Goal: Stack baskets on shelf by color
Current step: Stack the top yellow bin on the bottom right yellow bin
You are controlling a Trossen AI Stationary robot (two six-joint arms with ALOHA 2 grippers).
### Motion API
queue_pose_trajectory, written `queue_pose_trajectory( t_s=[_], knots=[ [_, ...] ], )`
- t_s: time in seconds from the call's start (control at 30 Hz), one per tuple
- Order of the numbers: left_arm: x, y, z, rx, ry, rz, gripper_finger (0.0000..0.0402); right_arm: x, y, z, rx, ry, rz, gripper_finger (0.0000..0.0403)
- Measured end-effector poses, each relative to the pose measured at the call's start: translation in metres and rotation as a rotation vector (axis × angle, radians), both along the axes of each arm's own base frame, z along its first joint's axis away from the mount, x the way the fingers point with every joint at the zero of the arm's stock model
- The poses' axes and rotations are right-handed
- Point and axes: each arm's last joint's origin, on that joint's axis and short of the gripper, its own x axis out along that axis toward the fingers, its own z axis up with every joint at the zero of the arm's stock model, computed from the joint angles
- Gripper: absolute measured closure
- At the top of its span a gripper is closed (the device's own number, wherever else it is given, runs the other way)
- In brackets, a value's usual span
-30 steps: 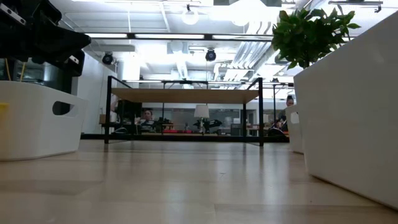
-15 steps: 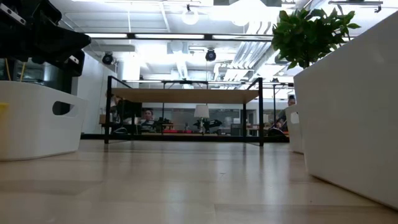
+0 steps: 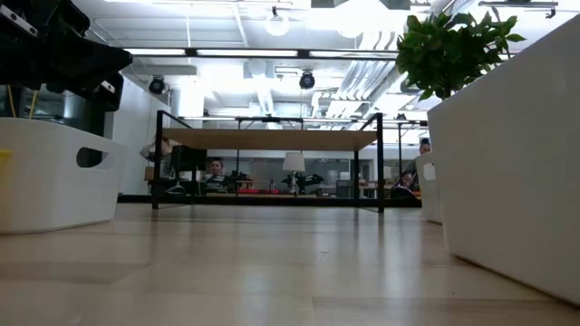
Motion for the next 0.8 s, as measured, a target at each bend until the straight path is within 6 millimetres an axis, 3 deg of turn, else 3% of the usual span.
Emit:
queue_pose_trajectory(
  t_s=[0.6,0.8],
  knots=[
    [0.0000,0.0000,0.0000,0.000,0.000,0.000,0.0401,0.0011,0.0046,-0.0002,0.060,0.013,0.001,0.0365],
    [0.0000,0.0000,0.0000,0.000,0.000,0.000,0.0401,0.0026,0.0079,0.0003,0.098,-0.001,0.002,0.0311]
  ],
)
